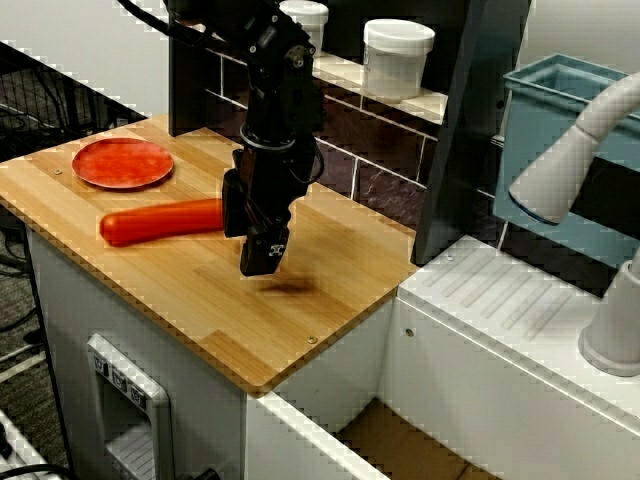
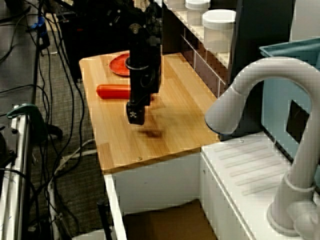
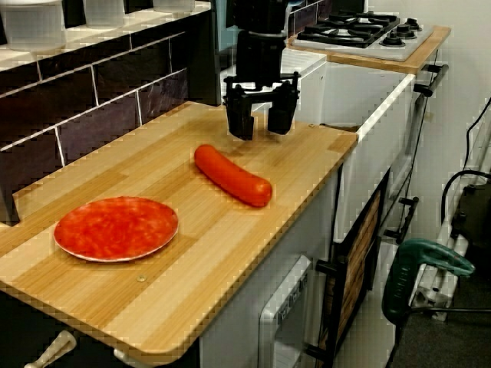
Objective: Put the object on the plate
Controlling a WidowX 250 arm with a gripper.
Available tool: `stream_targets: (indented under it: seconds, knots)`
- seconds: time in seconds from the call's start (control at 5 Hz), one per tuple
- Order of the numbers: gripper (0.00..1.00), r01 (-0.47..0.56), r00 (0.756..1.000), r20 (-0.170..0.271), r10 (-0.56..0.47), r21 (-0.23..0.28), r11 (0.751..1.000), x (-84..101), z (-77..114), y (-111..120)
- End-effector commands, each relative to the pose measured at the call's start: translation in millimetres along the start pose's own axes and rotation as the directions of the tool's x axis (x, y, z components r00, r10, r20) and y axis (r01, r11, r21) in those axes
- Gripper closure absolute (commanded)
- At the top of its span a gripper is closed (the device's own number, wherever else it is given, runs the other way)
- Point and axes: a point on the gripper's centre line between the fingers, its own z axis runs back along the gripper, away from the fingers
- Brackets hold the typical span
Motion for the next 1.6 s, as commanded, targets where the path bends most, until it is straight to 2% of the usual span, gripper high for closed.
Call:
stream_targets:
  seconds: [0.0, 0.2, 0.4, 0.6, 0.8, 1.0, 1.4]
  knots:
    - [0.00, 0.000, 1.000, 0.000, 0.000, 0.000, 1.000, 0.0, 0.0, 0.0]
    - [0.00, -0.034, 0.999, 0.040, 0.033, 0.003, 0.999, -9.8, 27.7, 22.5]
    - [0.00, -0.092, 0.994, 0.057, 0.093, -0.005, 0.996, -28.1, 35.2, 60.5]
    - [0.00, -0.144, 0.987, 0.080, 0.143, 0.014, 0.989, -44.3, 23.7, 87.0]
    - [0.00, -0.163, 0.983, 0.082, 0.162, 0.004, 0.987, -52.7, 8.7, 106.7]
    - [0.00, -0.144, 0.987, 0.066, 0.144, -0.015, 0.990, -50.0, -3.4, 103.8]
    - [0.00, -0.106, 0.988, 0.100, 0.116, -0.095, 0.990, -60.2, 24.8, 94.2]
